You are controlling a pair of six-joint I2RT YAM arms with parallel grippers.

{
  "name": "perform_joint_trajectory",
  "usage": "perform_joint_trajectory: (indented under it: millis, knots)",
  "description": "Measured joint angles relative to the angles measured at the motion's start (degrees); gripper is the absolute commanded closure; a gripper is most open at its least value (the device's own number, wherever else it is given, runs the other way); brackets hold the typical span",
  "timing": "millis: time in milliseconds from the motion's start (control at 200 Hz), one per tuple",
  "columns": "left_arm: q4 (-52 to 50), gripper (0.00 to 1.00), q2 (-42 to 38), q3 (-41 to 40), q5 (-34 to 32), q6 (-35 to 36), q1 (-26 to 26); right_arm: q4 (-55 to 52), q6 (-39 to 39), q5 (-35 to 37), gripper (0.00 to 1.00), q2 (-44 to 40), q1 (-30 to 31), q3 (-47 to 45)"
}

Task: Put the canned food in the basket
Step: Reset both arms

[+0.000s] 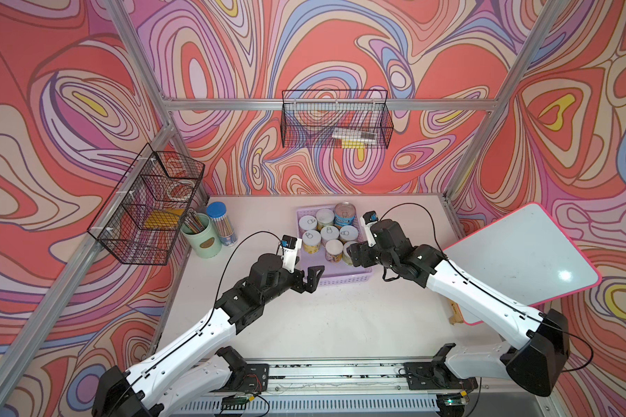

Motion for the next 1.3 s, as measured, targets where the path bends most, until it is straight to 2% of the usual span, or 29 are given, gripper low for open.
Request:
perform_joint_trajectory:
  millis: [100, 295, 481, 596, 721, 901, 1041, 1302]
  knots:
    - [0.8, 0.01, 0.1, -1.8, -2.0, 0.3, 0.0, 1.4, 1.1, 3.3, 0.02, -0.3, -1.4, -2.1]
    - [3.2, 0.01, 0.9, -4.9, -3.3, 4.0, 1.6, 3.3, 2.2, 5.7, 0.02, -0.3, -9.3, -3.7]
    - [7.0, 0.01, 3.2, -5.4, -3.0, 7.8, 8.4, 7.3, 1.1, 8.3, 0.02, -0.9, -13.7, -7.6]
    - [9.1, 0.01, 4.5, -5.9, -2.6, 8.8, 14.4, 12.0, -0.2, 6.9, 0.02, -4.1, -18.1, -12.6]
    - [11.2, 0.01, 6.3, -6.7, -4.0, 9.7, 19.4, 17.3, -2.6, 9.2, 0.02, -6.5, -20.3, -16.4]
    - [13.9, 0.01, 7.8, -8.3, -9.8, 11.7, 22.9, 20.9, -4.9, 13.7, 0.02, -3.7, -22.3, -16.4]
    - [17.5, 0.01, 8.0, -11.8, -13.1, 14.0, 25.7, 24.7, -5.6, 13.4, 0.02, -2.6, -26.4, -18.5]
    - [24.5, 0.01, 11.3, -17.0, -14.2, 18.2, 31.9, 43.3, -12.6, 13.3, 0.02, 5.3, -28.6, -29.9]
